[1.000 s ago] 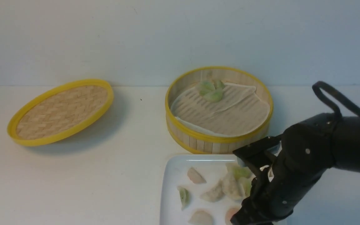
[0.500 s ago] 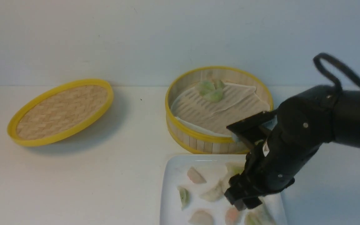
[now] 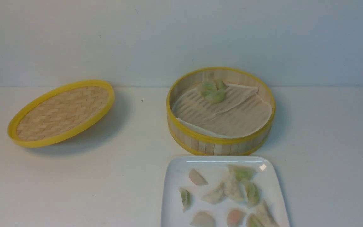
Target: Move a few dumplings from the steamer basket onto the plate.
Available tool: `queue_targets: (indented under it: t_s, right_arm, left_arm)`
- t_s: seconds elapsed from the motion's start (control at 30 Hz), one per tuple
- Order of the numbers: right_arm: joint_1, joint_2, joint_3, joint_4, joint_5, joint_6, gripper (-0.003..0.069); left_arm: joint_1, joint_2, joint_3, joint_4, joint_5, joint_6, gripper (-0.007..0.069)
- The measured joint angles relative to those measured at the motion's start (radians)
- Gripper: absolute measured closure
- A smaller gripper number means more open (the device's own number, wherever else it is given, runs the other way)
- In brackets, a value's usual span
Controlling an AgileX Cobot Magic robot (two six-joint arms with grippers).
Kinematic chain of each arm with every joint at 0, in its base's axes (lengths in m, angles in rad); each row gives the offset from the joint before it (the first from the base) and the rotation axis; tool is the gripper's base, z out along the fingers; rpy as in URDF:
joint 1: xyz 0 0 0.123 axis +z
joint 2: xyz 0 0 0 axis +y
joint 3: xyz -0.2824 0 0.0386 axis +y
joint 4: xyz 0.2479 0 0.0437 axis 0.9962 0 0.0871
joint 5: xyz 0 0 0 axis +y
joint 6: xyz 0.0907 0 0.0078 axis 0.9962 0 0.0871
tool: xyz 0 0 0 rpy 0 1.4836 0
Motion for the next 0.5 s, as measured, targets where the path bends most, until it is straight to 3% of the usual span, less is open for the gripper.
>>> queue_targets:
  t_s: [0.2, 0.5]
  right_arm:
    - [0.000, -0.434, 0.255, -0.035, -0.225, 0.041, 0.0673]
    - [0.000, -0.553, 0.427, -0.027, -0.369, 0.063, 0.0673]
  left_arm:
    - [0.000, 0.000, 0.000, 0.050, -0.148, 0.000, 0.0631]
    - [0.000, 0.000, 0.000, 0.072, -0.234, 0.001, 0.0631]
